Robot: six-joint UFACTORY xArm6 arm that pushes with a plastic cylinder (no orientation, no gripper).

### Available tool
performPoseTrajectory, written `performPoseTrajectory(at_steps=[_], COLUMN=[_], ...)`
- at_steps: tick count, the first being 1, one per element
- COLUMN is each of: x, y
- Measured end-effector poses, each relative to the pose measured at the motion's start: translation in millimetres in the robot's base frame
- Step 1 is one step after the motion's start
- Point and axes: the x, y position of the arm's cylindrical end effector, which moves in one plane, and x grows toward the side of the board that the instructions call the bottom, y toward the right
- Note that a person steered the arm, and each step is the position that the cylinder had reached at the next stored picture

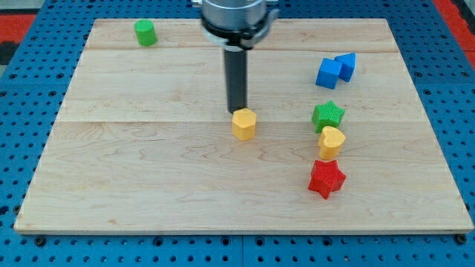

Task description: Place your arm near the right center of the board

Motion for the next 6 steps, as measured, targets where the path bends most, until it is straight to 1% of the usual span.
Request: performPoseTrajectory(at_steps=[1, 2, 3, 4, 5, 6], x=[2.2, -10.3, -54.0, -48.2, -20.8, 51.9], y=[50.9, 69.7, 94.9, 172.8, 250.8, 223.8])
